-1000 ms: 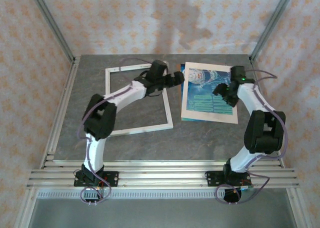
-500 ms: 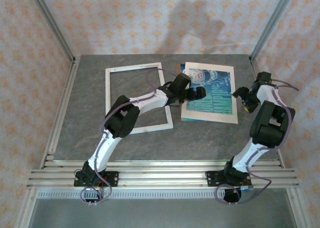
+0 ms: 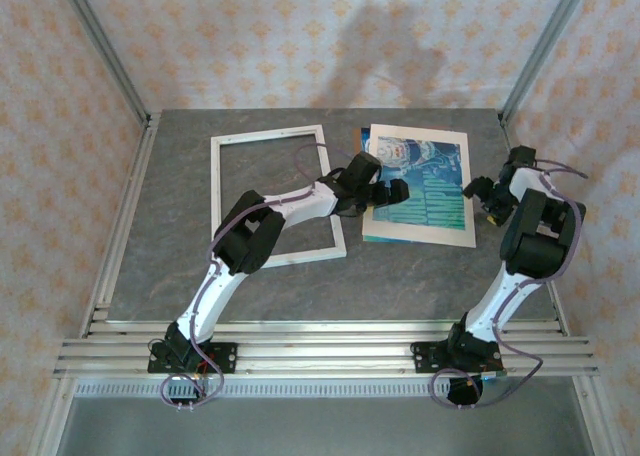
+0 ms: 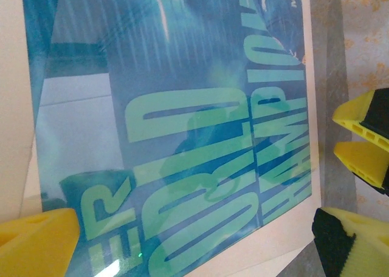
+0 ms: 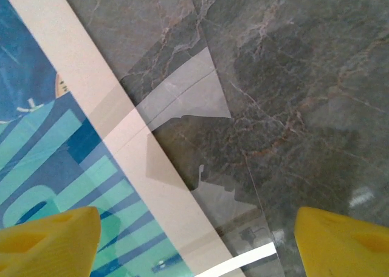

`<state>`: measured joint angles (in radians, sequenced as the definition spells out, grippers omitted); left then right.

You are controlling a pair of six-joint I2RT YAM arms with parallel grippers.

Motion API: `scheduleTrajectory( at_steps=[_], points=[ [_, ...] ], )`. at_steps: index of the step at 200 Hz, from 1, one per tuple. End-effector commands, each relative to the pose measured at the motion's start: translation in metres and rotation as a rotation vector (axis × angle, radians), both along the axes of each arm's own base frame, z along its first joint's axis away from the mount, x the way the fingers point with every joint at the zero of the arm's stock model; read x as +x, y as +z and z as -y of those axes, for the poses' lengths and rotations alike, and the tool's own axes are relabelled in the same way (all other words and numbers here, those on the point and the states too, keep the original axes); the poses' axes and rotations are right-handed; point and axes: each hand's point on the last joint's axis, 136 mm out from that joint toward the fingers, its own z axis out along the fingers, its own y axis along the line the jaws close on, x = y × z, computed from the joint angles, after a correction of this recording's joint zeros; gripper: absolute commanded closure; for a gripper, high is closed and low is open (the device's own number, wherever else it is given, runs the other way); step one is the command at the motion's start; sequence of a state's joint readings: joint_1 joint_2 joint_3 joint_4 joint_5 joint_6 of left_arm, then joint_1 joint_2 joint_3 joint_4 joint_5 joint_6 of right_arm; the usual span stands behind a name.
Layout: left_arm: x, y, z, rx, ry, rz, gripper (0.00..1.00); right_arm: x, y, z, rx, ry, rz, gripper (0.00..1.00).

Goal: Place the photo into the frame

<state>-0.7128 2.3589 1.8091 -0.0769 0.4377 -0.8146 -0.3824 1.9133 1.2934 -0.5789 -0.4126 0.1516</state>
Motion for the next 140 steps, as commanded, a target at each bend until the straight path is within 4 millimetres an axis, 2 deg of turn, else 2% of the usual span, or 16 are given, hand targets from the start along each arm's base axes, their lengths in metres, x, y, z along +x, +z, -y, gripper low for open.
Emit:
scheduleTrajectory(
  at_steps=[1,32,78,108,140],
  points=[
    [-0.003,-0.026,-0.002,0.018,-0.009,-0.039,0.0,0.008,-0.005,-0.009,0.045,0.032,0.025,0.17],
    [-0.005,-0.032,-0.002,0.023,-0.011,-0.048,0.0,0.004,-0.015,-0.024,0.069,0.064,0.003,0.17],
    [-0.007,-0.041,-0.006,0.06,-0.024,-0.055,0.0,0.005,-0.009,-0.052,0.127,0.109,0.039,0.18],
    [-0.008,-0.044,-0.008,0.069,-0.022,-0.056,0.0,0.001,-0.006,-0.055,0.136,0.107,0.051,0.18],
    [-0.007,-0.047,-0.009,0.074,-0.02,-0.06,0.0,0.004,0.011,-0.054,0.122,0.114,0.08,0.18]
  ],
)
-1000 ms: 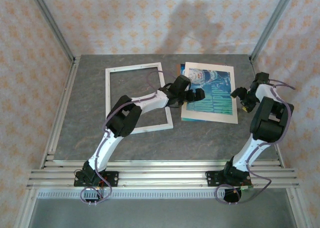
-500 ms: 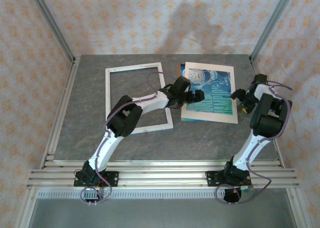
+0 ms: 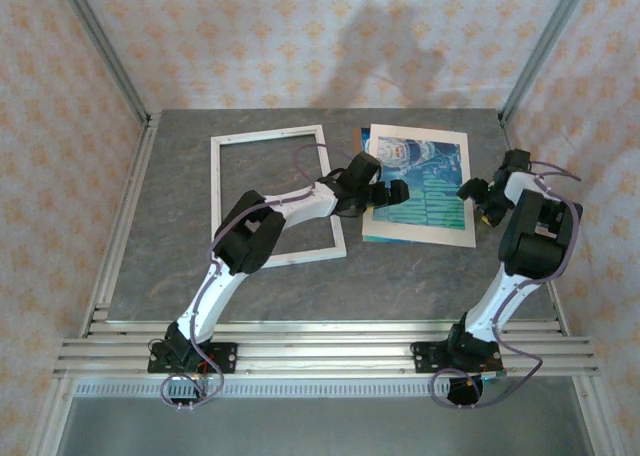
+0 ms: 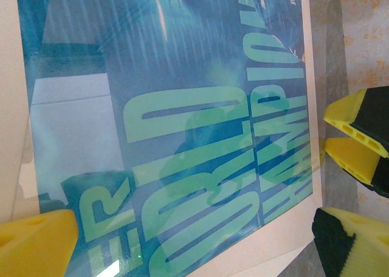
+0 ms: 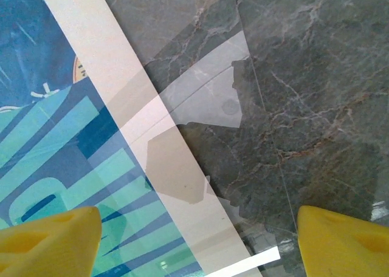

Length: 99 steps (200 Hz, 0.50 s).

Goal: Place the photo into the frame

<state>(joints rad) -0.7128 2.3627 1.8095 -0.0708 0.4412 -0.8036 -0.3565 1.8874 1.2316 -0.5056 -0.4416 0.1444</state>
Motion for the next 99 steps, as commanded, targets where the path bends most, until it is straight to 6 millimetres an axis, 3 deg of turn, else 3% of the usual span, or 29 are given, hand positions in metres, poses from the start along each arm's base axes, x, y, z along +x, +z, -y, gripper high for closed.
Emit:
scheduleTrajectory(
  at_steps=[1,61,99],
  points=[
    [-0.007,-0.046,-0.01,0.074,-0.01,-0.067,0.0,0.001,0.014,-0.038,0.11,0.075,0.034,0.18],
    [-0.008,-0.049,-0.009,0.094,-0.023,-0.076,0.0,0.011,0.058,-0.039,0.167,0.077,0.168,0.17],
    [-0.008,-0.049,-0.01,0.106,-0.029,-0.077,0.0,0.007,0.056,-0.038,0.216,0.057,0.18,0.18]
  ],
)
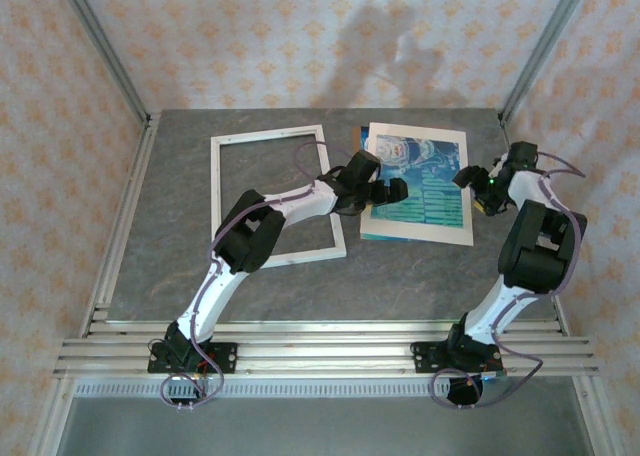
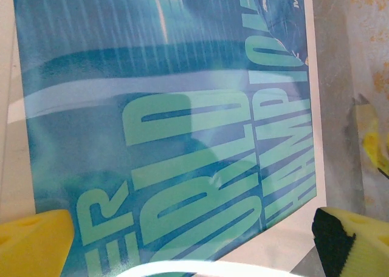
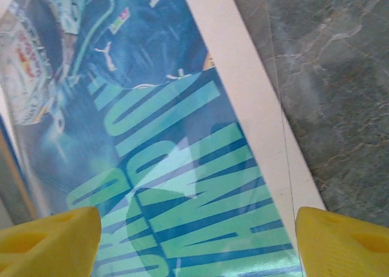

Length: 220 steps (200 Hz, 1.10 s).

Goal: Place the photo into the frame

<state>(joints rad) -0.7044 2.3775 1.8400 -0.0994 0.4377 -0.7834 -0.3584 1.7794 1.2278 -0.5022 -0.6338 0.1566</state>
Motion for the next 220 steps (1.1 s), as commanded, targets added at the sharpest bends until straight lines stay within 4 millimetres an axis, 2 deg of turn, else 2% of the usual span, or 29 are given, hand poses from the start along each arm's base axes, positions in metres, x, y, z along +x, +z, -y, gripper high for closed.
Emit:
scheduleTrajectory(
  at_steps=[1,28,61,99,220],
  points=[
    [-0.014,-0.047,-0.007,0.088,-0.026,-0.082,0.0,-0.005,0.004,-0.01,0.082,0.004,0.018,0.18],
    [-0.015,-0.05,-0.008,0.097,-0.031,-0.088,0.0,-0.005,0.011,-0.012,0.106,-0.004,0.069,0.18],
    [-0.015,-0.053,-0.008,0.104,-0.036,-0.092,0.0,0.005,0.037,-0.026,0.203,0.02,0.216,0.17],
    [-0.019,-0.057,-0.01,0.113,-0.043,-0.104,0.0,0.014,0.06,-0.026,0.204,0.017,0.331,0.17],
    [-0.025,-0.059,-0.022,0.183,-0.055,-0.114,0.0,0.035,0.064,-0.017,0.198,0.017,0.382,0.15]
  ],
)
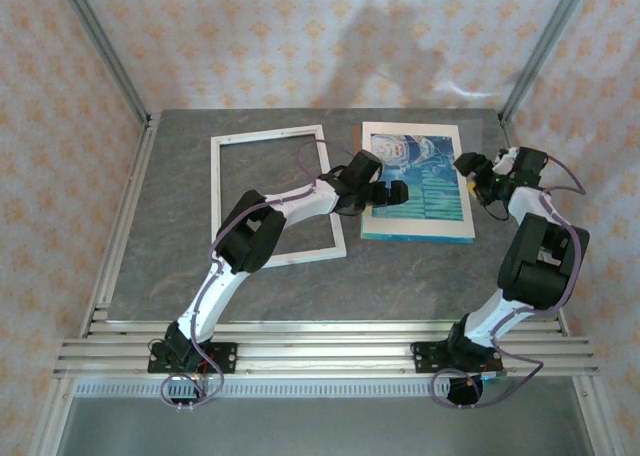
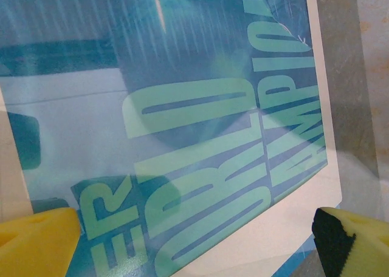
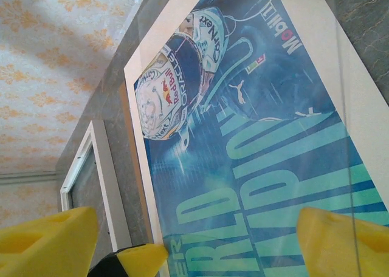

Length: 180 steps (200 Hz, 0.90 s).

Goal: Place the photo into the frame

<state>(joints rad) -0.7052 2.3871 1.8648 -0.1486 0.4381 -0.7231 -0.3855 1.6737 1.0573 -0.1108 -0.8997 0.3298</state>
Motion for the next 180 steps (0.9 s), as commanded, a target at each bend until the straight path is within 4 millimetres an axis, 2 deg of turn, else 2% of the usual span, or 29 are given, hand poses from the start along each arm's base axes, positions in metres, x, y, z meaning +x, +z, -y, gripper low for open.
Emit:
scheduleTrajectory(
  at_steps=[1,24,42,83,101,130,158,180],
  points=[
    [-0.023,-0.054,-0.021,0.142,-0.012,-0.125,0.0,0.012,0.015,0.003,-0.001,0.01,0.059,0.15],
    [-0.023,-0.054,-0.023,0.15,-0.011,-0.124,0.0,0.01,0.013,0.006,-0.022,-0.002,0.038,0.18],
    [-0.024,-0.054,-0.025,0.159,-0.013,-0.123,0.0,0.007,0.009,0.015,-0.068,-0.03,-0.02,0.25],
    [-0.026,-0.055,-0.029,0.168,-0.011,-0.124,0.0,0.0,0.0,0.024,-0.12,-0.062,-0.106,0.54],
    [-0.028,-0.055,-0.029,0.166,-0.012,-0.125,0.0,0.0,0.002,0.024,-0.116,-0.061,-0.116,0.65],
    [-0.025,-0.048,-0.027,0.156,-0.013,-0.108,0.0,-0.001,0.004,0.026,-0.122,-0.065,-0.136,0.88],
    [-0.013,-0.029,-0.02,0.112,-0.018,-0.082,0.0,-0.004,0.012,0.025,-0.113,-0.072,-0.138,1.0],
    [0.0,0.011,-0.016,0.058,-0.02,-0.051,0.0,-0.009,0.028,0.021,-0.101,-0.077,-0.133,1.0]
  ],
)
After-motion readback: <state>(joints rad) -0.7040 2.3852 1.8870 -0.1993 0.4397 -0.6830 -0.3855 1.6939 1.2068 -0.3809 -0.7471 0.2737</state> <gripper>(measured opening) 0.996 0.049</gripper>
